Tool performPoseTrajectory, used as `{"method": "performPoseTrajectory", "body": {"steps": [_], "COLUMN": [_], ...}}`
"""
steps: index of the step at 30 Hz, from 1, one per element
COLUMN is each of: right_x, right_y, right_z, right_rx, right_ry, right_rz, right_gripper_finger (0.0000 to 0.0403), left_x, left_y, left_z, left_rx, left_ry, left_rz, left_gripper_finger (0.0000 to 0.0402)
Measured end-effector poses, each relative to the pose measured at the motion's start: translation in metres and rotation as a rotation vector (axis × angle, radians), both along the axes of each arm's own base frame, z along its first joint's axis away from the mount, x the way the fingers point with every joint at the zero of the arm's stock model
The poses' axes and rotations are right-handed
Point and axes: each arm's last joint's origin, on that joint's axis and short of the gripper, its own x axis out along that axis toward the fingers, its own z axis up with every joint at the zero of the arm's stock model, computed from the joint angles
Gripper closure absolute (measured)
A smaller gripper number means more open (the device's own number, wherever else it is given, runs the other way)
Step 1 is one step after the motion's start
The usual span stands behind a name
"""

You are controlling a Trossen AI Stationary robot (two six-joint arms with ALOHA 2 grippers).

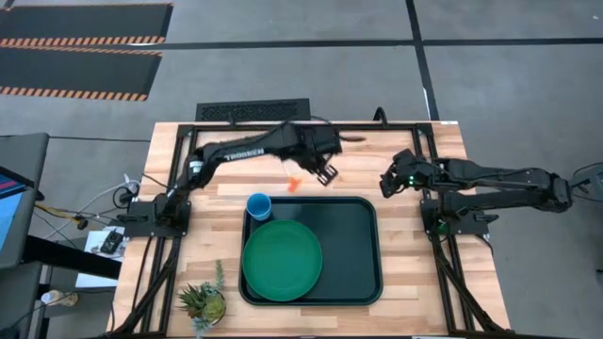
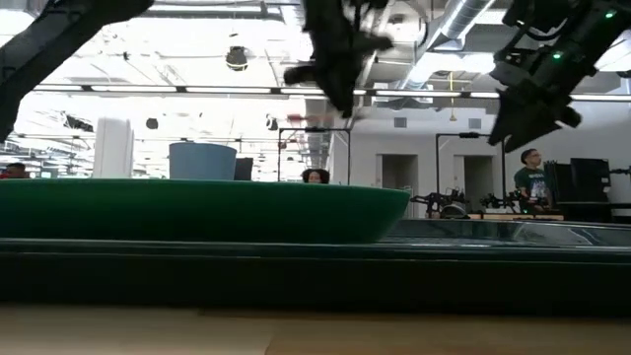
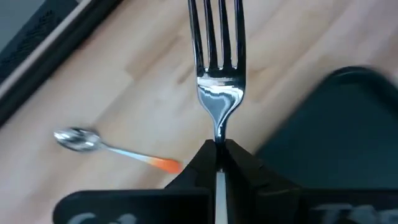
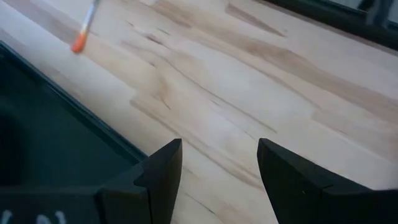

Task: Pick and place plate/cup/fork/spoon on tray
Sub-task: Put the orange fork on the black tray to the right of the green plate

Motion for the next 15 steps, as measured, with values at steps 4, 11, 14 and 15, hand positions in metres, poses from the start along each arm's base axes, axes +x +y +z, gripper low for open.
{"method": "performPoseTrajectory", "body": {"steps": [4,11,14,15], "right_x": [-0.011,-0.019,-0.020,-0.020], "right_y": [0.002,-0.002,-0.003,-0.004], "right_z": [0.001,0.004,0.004,0.005], "right_rx": [-0.004,-0.050,-0.049,-0.051], "right_ry": [0.035,0.045,0.043,0.035], "right_rz": [-0.002,-0.016,-0.029,-0.032], "right_gripper_finger": [0.0170,0.0170,0.0170,0.0170], "left_x": [0.006,0.008,0.009,0.010], "left_y": [-0.055,-0.140,-0.164,-0.171], "left_z": [0.007,0.010,0.014,0.015], "left_rx": [-0.014,-0.032,-0.013,-0.012], "left_ry": [-0.080,-0.245,-0.364,-0.403], "left_rz": [0.053,0.184,0.258,0.277], "left_gripper_finger": [0.0401,0.0401,0.0401,0.0401]}}
